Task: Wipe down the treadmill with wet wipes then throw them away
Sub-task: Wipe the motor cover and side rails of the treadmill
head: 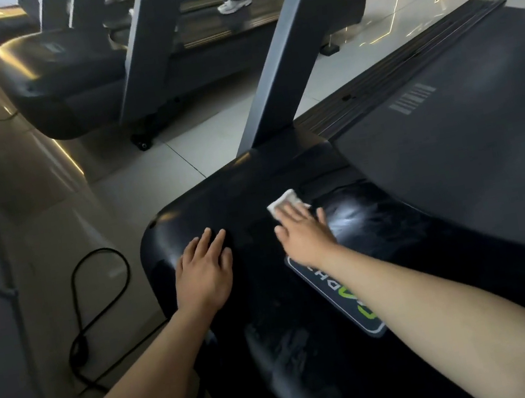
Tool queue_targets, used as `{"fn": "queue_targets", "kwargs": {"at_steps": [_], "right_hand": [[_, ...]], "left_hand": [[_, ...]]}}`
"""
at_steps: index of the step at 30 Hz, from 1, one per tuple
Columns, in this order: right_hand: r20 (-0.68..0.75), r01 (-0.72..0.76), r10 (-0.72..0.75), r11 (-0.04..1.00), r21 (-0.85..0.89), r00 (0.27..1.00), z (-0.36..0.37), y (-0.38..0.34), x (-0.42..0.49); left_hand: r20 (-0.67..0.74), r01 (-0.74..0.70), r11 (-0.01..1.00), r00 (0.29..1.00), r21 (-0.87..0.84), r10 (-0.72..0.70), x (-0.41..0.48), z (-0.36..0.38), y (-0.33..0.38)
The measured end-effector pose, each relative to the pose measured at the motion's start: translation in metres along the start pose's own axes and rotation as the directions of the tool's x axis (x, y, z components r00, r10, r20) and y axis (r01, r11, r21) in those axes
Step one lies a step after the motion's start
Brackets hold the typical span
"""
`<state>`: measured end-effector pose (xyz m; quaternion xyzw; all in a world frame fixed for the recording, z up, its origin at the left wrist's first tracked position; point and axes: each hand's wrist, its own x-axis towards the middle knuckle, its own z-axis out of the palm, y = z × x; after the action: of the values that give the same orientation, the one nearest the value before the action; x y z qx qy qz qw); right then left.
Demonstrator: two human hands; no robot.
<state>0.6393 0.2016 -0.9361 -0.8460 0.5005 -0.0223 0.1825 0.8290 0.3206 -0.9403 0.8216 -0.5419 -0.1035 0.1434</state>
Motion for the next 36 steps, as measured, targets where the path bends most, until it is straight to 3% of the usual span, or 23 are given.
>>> {"fn": "queue_targets", "kwargs": {"at_steps": [3, 6, 11, 15, 17, 19, 23, 26, 31, 36], "right_hand": [[-0.015, -0.201, 0.201, 0.98, -0.003, 0.98, 0.001, 0.01, 0.01], [-0.019, -0.221, 0.221, 0.975, 0.002, 0.975, 0.007, -0.011, 0.011], [-0.064, 0.078, -0.078, 0.997, -0.007, 0.995, 0.022, -0.073, -0.008], [0.006, 0.312, -0.312, 0.95, -0.009, 0.95, 0.033, -0.105, -0.021], [0.04, 0.343, -0.341, 0.939, -0.039, 0.939, 0.031, -0.102, -0.022], [0.016, 0.277, -0.276, 0.959, -0.063, 0.961, 0.029, -0.089, -0.019], [0.01, -0.071, 0.071, 0.997, 0.006, 0.997, 0.024, -0.071, -0.007], [0.018, -0.106, 0.105, 0.994, 0.004, 0.994, 0.028, -0.088, -0.003], [0.047, 0.139, -0.138, 0.99, -0.025, 0.989, 0.038, -0.136, -0.005], [0.217, 0.426, -0.395, 0.897, -0.12, 0.893, 0.046, -0.166, -0.011]], "left_hand": [[-0.022, -0.013, 0.999, 1.0, -0.03, 0.012, -0.001, 0.001, 0.0], [-0.035, -0.022, 0.995, 0.999, -0.1, 0.018, 0.003, -0.001, -0.005], [-0.044, -0.037, 0.964, 0.999, -0.262, 0.027, 0.002, -0.01, -0.027], [-0.06, 0.07, 0.989, 0.995, -0.127, -0.078, 0.008, 0.001, -0.058], [-0.04, 0.149, 0.981, 0.987, -0.127, -0.155, 0.011, 0.009, -0.077], [0.005, 0.172, 0.969, 0.985, -0.179, -0.174, 0.005, 0.008, -0.083], [0.014, 0.195, 0.934, 0.98, -0.3, -0.2, -0.006, -0.003, -0.076], [0.014, 0.241, 0.871, 0.965, -0.428, -0.261, -0.006, -0.01, -0.072], [-0.011, 0.286, 0.784, 0.937, -0.551, -0.35, -0.007, -0.009, -0.083], [0.062, 0.364, 0.642, 0.895, -0.675, -0.442, -0.008, -0.018, -0.089]]}}
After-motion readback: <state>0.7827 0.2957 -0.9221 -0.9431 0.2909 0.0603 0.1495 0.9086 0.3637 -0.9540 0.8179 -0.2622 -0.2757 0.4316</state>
